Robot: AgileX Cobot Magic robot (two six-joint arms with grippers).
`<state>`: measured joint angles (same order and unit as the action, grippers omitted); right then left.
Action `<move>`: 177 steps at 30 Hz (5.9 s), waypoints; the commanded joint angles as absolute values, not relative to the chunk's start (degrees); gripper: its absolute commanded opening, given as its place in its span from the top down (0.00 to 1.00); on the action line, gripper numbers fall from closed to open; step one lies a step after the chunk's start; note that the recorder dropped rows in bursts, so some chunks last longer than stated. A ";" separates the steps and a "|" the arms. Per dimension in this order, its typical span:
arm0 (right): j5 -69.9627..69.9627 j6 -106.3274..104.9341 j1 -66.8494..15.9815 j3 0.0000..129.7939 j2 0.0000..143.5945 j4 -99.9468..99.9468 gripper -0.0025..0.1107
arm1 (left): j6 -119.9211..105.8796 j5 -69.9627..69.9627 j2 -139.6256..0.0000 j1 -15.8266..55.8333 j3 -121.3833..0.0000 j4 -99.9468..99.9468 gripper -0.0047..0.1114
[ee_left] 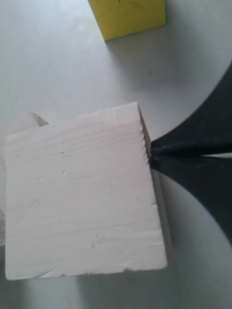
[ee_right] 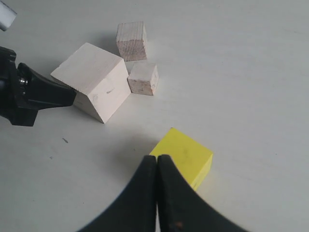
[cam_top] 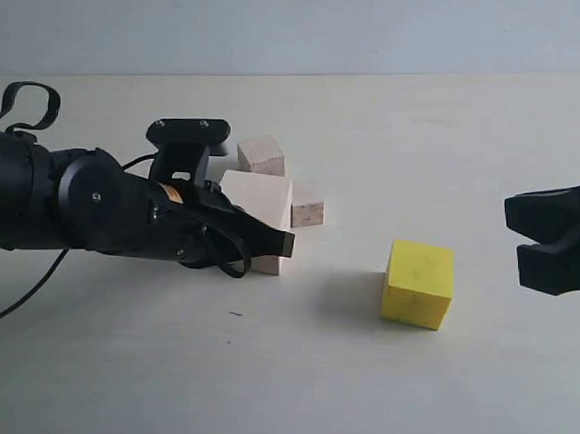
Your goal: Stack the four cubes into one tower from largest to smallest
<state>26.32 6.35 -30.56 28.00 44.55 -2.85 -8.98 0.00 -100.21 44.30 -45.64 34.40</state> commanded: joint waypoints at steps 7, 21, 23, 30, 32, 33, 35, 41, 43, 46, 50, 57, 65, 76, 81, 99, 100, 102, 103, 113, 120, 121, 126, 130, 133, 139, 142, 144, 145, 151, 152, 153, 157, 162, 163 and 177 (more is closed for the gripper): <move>25.64 6.18 -30.69 28.56 44.59 -2.83 0.98 | -8.31 1.47 -99.72 45.02 -45.51 34.56 0.96; 25.64 6.18 -30.69 28.56 44.59 -2.71 0.98 | -8.31 4.09 -99.72 46.74 -45.51 35.06 0.96; 25.64 6.18 -30.69 28.56 44.59 -2.71 0.98 | -8.07 4.89 -99.72 46.74 -45.51 35.06 0.96; 25.64 6.18 -30.69 28.56 44.59 -2.71 0.98 | -7.73 6.18 -99.72 46.74 -45.51 35.06 0.96; 25.64 6.18 -30.69 28.56 44.59 -2.71 0.98 | -7.73 6.18 -99.72 46.74 -45.51 35.06 0.96; 25.64 6.18 -30.69 28.56 44.59 -2.71 0.98 | -7.73 6.18 -99.72 46.74 -45.51 35.06 0.96; 25.64 6.18 -30.69 28.56 44.59 -2.71 0.98 | -7.73 6.18 -99.72 46.74 -45.51 35.06 0.96; 25.64 6.18 -30.69 28.56 44.59 -2.71 0.98 | -7.35 7.07 -99.72 46.74 -45.51 35.06 0.96; 25.64 6.18 -30.69 28.56 44.59 -2.71 0.98 | -7.33 7.23 -99.72 46.74 -45.51 35.06 0.96; 25.64 6.18 -30.69 28.56 44.59 -2.71 0.98 | -7.33 7.35 -100.37 46.74 -45.51 35.06 0.96; 25.64 6.18 -30.69 28.56 44.59 -2.71 0.98 | -7.23 7.12 -101.89 46.74 -45.72 35.06 0.96; 25.64 6.18 -30.69 28.56 44.59 -2.71 0.98 | -7.23 7.41 -102.65 47.55 -47.94 34.65 0.96; 25.64 6.18 -30.69 28.56 44.59 -2.71 0.98 | -7.23 6.11 -102.65 47.55 -48.29 33.67 0.96; 25.64 6.18 -30.69 28.56 44.59 -2.71 0.98 | -7.61 5.24 -102.65 47.34 -47.05 33.15 0.96; 25.64 6.18 -30.69 28.56 44.59 -2.71 0.98 | -8.77 4.52 -102.65 46.73 -46.59 33.15 0.96; 25.64 6.18 -30.69 28.56 44.59 -2.71 0.98 | -11.36 3.70 -102.65 44.66 -46.59 33.15 0.96; 25.64 6.18 -30.69 28.56 44.59 -2.71 0.98 | -11.63 3.57 -102.65 44.54 -46.59 33.15 0.96; 25.64 6.18 -30.69 28.56 44.59 -2.71 0.98 | -11.76 3.34 -102.65 44.00 -46.59 33.15 0.96; 25.64 6.18 -30.69 28.56 44.59 -2.71 0.98 | -11.76 3.34 -102.65 44.00 -46.59 33.15 0.96; 25.64 6.18 -30.69 28.56 44.59 -2.71 0.98 | -11.76 3.32 -102.65 43.98 -46.59 33.15 0.96; 25.64 6.18 -30.69 28.56 44.59 -2.71 0.98 | -11.76 1.36 -102.55 43.98 -46.59 33.15 0.96; 25.64 6.18 -30.69 28.56 44.59 -2.71 0.98 | -11.76 0.91 -102.32 43.98 -46.59 33.15 0.96; 25.64 6.18 -30.69 28.56 44.59 -2.71 0.98 | -11.76 -2.08 -99.19 43.98 -46.59 31.70 0.96; 25.64 6.18 -30.69 28.56 44.59 -2.71 0.98 | -11.76 -3.29 -94.69 44.11 -44.74 31.70 0.96; 25.64 6.18 -30.69 28.56 44.59 -2.71 0.98 | -11.76 -3.01 -89.90 44.11 -41.20 31.70 0.96; 25.64 6.18 -30.69 28.56 44.59 -2.71 0.98 | -11.91 -0.65 -75.19 43.96 -32.59 31.57 0.96; 25.64 6.18 -30.69 28.56 44.59 -2.71 0.98 | -12.18 -2.65 -67.24 43.58 -31.80 29.64 0.96; 25.64 6.04 -30.69 28.56 44.59 -2.60 0.98 | -12.18 -5.01 -62.30 42.19 -32.15 27.17 0.96; 25.64 5.93 -30.69 28.56 44.69 -2.61 0.98 | -12.18 -5.98 -60.65 41.12 -32.41 26.08 0.96; 25.64 5.40 -30.69 28.44 44.83 -2.47 0.98 | -11.59 -15.54 -55.10 26.36 -33.74 17.26 0.96; 25.46 5.30 -30.69 28.44 44.83 -2.35 0.98 | -11.45 -16.29 -55.10 23.81 -33.88 17.25 0.96; 25.20 5.18 -30.69 28.44 44.83 -1.76 0.98 | -10.55 -16.43 -55.10 20.88 -34.62 17.67 0.96; 25.11 5.07 -30.69 28.44 44.85 0.30 0.98 | -11.61 -20.01 -55.42 20.26 -38.65 14.41 0.96; 23.50 5.07 -30.69 28.44 45.59 0.39 0.98 | -11.16 -25.69 -56.08 20.26 -39.69 13.69 0.96; 23.73 5.07 -30.69 28.55 46.09 0.00 0.98 | -11.16 -26.11 -56.47 20.26 -39.34 14.48 0.96; 39.43 4.95 -30.69 39.79 56.00 0.00 0.98 | -17.78 -28.79 -56.67 20.26 -38.46 18.63 0.96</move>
<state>36.24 5.41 -30.56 36.56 54.21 -0.93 -17.49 -28.61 -56.59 20.35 -38.64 16.72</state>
